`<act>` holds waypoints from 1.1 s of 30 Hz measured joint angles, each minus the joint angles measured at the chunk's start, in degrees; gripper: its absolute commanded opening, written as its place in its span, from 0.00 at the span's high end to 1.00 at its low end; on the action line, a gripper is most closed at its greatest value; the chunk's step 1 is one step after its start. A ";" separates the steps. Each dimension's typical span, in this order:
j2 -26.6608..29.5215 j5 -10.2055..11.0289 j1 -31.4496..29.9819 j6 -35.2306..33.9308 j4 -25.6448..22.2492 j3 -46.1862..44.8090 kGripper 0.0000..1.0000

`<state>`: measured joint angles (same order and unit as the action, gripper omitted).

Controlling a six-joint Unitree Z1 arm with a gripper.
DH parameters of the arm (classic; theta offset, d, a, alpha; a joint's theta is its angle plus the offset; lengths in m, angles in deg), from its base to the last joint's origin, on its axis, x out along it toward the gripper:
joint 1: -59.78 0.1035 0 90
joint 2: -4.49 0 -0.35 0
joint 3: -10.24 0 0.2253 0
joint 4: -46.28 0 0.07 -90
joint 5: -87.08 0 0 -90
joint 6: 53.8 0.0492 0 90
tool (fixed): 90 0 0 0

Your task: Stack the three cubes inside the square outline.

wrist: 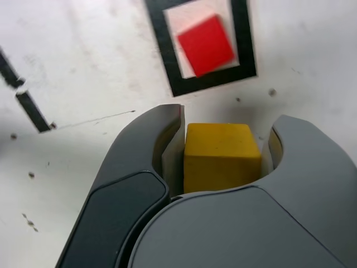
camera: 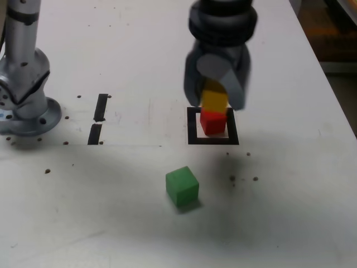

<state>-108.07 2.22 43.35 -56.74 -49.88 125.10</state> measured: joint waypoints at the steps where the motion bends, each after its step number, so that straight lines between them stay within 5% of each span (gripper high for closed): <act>1: 0.09 0.02 0.32 -1.97 -0.17 -0.44 0.82; 6: 0.26 2.96 1.25 -11.78 -0.17 -1.20 0.82; 11: 0.39 3.99 2.18 -13.17 2.32 -2.41 0.82; 21: 0.40 3.22 6.48 -12.96 12.19 -12.10 0.82; 33: 0.39 0.36 7.13 -13.08 14.96 -13.57 0.82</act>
<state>-107.68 2.57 50.48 -69.82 -34.92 111.53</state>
